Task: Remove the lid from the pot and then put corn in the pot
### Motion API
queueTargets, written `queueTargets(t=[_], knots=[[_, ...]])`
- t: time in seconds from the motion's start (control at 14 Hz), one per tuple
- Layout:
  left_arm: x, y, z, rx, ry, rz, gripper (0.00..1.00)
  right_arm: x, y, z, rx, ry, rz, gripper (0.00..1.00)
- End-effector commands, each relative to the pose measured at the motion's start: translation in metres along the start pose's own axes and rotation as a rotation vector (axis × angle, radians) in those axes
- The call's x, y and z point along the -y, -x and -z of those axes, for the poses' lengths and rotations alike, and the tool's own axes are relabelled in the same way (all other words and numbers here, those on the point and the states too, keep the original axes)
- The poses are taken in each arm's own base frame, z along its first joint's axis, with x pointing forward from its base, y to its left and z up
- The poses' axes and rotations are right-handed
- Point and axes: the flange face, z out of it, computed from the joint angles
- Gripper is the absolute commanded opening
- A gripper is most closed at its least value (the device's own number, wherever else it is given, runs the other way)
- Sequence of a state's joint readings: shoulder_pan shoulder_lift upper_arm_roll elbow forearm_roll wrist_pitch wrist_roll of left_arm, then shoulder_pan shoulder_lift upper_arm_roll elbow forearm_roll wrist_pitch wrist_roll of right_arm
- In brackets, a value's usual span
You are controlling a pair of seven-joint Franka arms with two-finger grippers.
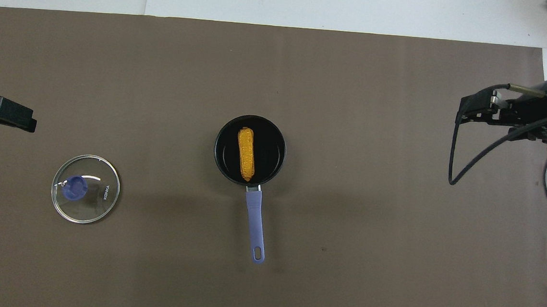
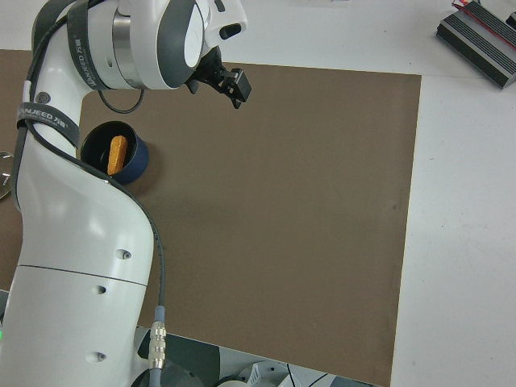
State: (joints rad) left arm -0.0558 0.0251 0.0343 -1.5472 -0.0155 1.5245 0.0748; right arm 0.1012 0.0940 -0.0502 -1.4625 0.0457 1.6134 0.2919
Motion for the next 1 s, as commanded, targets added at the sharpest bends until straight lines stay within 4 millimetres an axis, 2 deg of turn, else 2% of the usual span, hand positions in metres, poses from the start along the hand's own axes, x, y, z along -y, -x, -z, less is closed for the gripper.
queueTargets(t=[0.0,0.07,0.28,0.43,0.64,0.71,0.93], knots=[[0.004,0.001,0.005,0.008,-0.007,0.005,1.00,-0.018,0.012,0.024,0.003,0.016,0.005,1.00],[0.004,0.001,0.005,0.008,-0.005,0.004,1.00,-0.025,0.016,0.033,-0.003,0.013,-0.004,1.00],[0.004,0.001,0.005,0.008,-0.005,0.004,1.00,-0.055,0.029,0.043,0.042,0.007,-0.027,1.00],[0.004,0.001,0.005,0.008,-0.007,0.005,1.00,-0.060,0.034,0.049,0.038,0.013,0.017,1.00],[0.004,0.001,0.005,0.008,-0.005,0.004,1.00,-0.077,0.045,0.043,0.055,0.013,0.012,1.00],[0.004,0.001,0.005,0.008,-0.005,0.004,1.00,-0.080,0.051,0.038,0.058,0.011,0.014,1.00],[0.004,0.001,0.005,0.008,-0.005,0.004,1.00,-0.079,0.051,0.036,0.023,0.005,0.020,1.00]])
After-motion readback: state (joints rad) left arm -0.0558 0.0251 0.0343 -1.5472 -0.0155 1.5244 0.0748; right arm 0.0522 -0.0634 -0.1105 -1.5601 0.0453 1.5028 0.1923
